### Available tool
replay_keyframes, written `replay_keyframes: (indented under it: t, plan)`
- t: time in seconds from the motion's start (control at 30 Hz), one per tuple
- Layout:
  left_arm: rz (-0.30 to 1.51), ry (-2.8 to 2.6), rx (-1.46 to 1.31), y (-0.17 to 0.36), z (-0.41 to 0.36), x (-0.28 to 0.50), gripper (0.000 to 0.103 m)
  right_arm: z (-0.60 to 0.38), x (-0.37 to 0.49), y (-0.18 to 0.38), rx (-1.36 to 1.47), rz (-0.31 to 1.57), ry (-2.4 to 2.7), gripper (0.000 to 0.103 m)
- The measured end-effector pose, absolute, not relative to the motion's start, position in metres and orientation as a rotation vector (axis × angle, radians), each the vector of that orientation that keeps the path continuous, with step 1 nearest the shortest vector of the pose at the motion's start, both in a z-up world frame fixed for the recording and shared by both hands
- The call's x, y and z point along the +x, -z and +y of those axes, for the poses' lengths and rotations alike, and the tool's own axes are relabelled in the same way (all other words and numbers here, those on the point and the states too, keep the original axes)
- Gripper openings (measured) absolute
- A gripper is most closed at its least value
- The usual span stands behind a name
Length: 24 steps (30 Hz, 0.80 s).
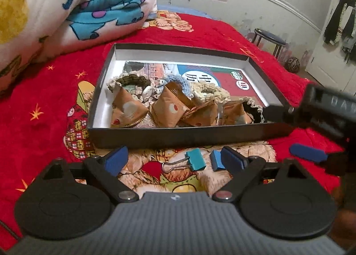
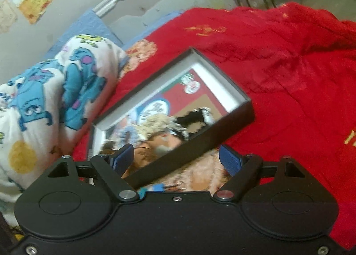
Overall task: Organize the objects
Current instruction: 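Move both tools back toward the blue binder clips beside the box, then grasp a blue binder clip with the left tool while the right tool grasps another blue clip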
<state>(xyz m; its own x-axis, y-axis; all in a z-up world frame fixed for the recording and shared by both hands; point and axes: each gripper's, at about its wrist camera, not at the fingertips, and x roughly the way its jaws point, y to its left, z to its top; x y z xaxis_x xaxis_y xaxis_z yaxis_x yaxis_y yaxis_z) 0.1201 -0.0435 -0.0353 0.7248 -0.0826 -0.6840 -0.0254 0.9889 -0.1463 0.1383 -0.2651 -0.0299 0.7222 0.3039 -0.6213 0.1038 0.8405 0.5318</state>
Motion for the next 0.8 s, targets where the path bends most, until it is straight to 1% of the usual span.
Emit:
replay_keyframes:
  t: [0.17,0.3,0.37,0.43,0.47,0.53,0.67,0.8]
  plan:
    - [0.805,0.007,-0.106,0.05,-0.054,0.132,0.092,-0.255,0.143,0.046,0.528,0.816,-0.104,0.084]
    - [0.834,-0.045,-0.079,0.061,-0.056,0.138,0.085,-0.251,0.143,0.05,0.516,0.845,-0.096,0.084]
    - [0.818,-0.054,-0.095,0.063,-0.054,0.135,0.079,-0.248,0.142,0.051,0.509,0.841,-0.094,0.084]
    - [0.807,-0.043,-0.062,0.062,-0.058,0.133,0.068,-0.246,0.141,0.05,0.489,0.841,-0.098,0.084]
    - [0.803,-0.033,-0.047,0.062,-0.061,0.132,0.065,-0.245,0.141,0.05,0.482,0.842,-0.1,0.084]
    - [0.791,-0.016,-0.026,0.06,-0.066,0.13,0.053,-0.245,0.14,0.049,0.482,0.843,-0.103,0.084]
    - [0.779,-0.013,0.023,0.06,-0.073,0.128,0.052,-0.247,0.139,0.049,0.493,0.847,-0.108,0.084]
    - [0.797,-0.011,-0.02,0.058,-0.066,0.131,0.052,-0.248,0.139,0.049,0.505,0.849,-0.106,0.084]
